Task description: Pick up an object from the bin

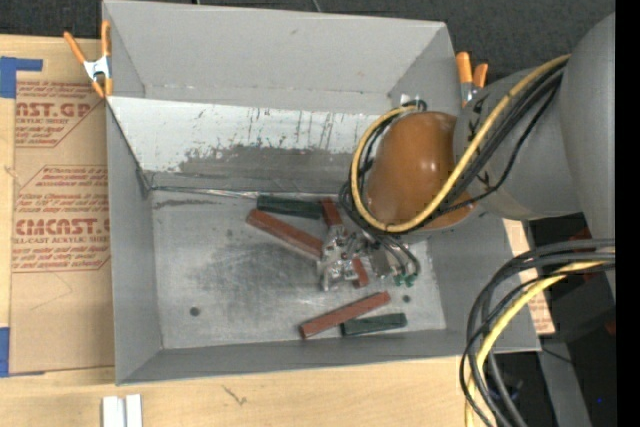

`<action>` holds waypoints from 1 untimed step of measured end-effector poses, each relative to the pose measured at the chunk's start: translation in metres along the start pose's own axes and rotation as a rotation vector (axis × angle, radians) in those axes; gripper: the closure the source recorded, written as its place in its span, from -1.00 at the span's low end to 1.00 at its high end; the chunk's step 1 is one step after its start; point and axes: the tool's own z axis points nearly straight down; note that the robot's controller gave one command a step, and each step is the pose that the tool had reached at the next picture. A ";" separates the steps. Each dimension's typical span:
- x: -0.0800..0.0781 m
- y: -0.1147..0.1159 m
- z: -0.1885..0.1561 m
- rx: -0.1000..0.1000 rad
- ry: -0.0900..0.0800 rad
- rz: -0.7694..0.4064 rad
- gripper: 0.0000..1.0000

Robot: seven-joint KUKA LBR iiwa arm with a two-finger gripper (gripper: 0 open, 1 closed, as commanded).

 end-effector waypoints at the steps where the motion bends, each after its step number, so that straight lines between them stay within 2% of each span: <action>1: 0.001 -0.002 0.001 0.004 0.003 0.001 -1.00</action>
Offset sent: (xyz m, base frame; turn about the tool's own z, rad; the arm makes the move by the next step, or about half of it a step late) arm 0.0000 0.0000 0.0000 0.0000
